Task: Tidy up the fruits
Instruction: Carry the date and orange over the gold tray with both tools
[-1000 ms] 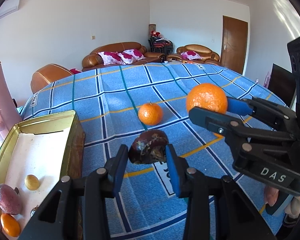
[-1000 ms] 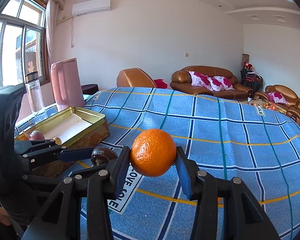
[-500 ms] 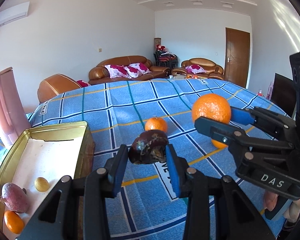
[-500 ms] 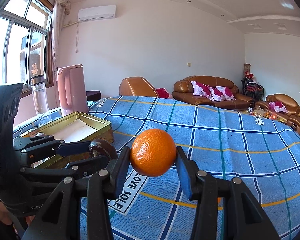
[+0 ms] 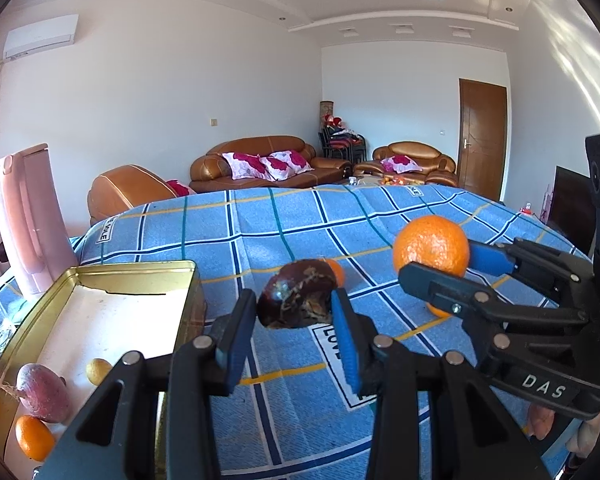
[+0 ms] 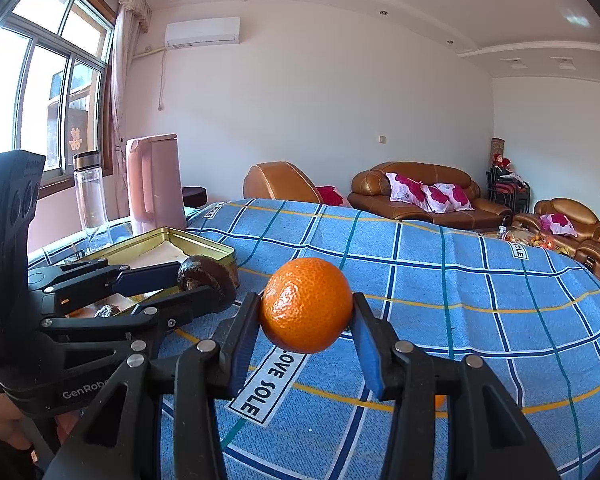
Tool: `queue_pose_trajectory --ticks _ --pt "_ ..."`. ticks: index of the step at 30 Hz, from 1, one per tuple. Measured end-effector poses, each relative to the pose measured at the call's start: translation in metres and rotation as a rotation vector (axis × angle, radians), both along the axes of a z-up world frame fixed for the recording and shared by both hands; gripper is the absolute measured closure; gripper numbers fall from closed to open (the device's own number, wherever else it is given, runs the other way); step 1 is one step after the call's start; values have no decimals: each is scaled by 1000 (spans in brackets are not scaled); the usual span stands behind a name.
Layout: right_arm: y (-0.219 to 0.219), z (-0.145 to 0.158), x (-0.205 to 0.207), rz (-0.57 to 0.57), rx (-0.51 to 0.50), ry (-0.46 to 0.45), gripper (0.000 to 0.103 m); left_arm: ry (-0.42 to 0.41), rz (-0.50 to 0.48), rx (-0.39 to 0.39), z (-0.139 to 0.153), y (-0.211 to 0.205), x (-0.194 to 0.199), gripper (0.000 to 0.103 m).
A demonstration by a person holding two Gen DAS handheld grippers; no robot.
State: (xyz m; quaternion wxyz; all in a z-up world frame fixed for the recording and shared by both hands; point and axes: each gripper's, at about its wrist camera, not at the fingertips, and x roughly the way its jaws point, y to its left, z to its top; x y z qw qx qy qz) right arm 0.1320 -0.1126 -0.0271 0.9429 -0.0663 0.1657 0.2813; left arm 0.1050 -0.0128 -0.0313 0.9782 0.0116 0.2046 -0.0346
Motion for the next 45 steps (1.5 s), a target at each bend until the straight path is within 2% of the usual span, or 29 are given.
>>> queue_pose_trajectory --ticks 7,20,34,45 --pt "8 0 -9 18 -12 -6 56 -51 15 -1 3 3 -11 63" --pt "20 -2 -19 52 -20 -2 56 -85 35 -16 6 13 -26 63" --pt "37 -3 -26 92 -28 6 56 -102 58 -27 14 29 -42 63" --pt "57 0 -40 144 -39 -2 56 -86 122 -27 15 55 -50 63"
